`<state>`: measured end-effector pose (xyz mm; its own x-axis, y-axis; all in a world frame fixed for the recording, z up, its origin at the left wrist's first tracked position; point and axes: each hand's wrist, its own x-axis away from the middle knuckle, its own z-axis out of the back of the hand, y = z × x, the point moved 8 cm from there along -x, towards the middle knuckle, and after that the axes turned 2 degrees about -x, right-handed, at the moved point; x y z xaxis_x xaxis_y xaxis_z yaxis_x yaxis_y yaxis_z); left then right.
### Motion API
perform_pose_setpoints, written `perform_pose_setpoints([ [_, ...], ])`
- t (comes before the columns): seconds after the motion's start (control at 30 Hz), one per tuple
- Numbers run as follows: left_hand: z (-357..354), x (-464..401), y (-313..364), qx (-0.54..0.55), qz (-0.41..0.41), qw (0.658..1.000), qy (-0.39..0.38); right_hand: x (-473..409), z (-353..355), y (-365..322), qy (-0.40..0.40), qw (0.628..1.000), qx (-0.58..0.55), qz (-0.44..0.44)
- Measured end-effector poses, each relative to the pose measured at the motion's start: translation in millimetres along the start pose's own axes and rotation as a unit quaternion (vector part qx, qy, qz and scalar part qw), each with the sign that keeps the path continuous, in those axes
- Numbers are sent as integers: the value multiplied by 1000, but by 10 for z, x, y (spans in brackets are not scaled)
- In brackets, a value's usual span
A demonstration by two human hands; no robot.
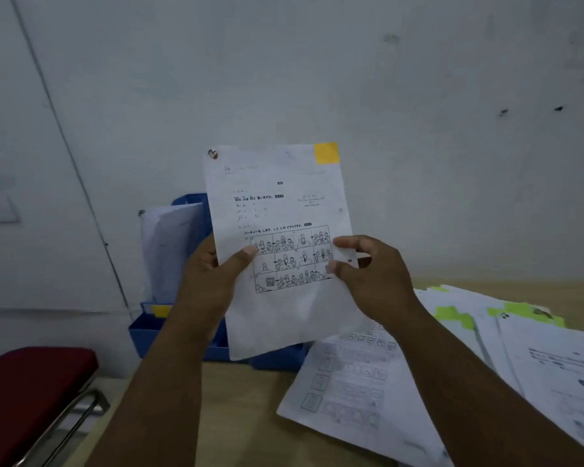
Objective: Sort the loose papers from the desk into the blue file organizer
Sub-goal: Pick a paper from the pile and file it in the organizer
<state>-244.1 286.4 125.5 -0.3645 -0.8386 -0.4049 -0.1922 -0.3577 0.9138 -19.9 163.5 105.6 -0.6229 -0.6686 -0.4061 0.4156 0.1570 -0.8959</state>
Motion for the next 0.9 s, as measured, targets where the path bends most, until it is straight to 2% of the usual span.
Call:
perform_pose_setpoints([
  [0.2,439,-75,-41,-25,0,996,83,-209,-584,-203,-49,997,40,40],
  [0.33,721,-109,60,-71,-51,984,154,-304,-898,-306,-90,993,54,50],
  [0.5,1059,-116,287,-157,-127,942,269,-352,-1069,-311,-106,989,81,56],
  [0.67,1245,-84,405,-246,-179,880,365,-356,-1156,-253,-117,984,116,67],
  [0.77,1269,-56,404,-273,-198,857,391,-359,-1181,-219,-120,983,124,66],
  [0.9,1264,-47,348,-299,-219,843,391,-353,-1214,-176,-125,982,126,61],
])
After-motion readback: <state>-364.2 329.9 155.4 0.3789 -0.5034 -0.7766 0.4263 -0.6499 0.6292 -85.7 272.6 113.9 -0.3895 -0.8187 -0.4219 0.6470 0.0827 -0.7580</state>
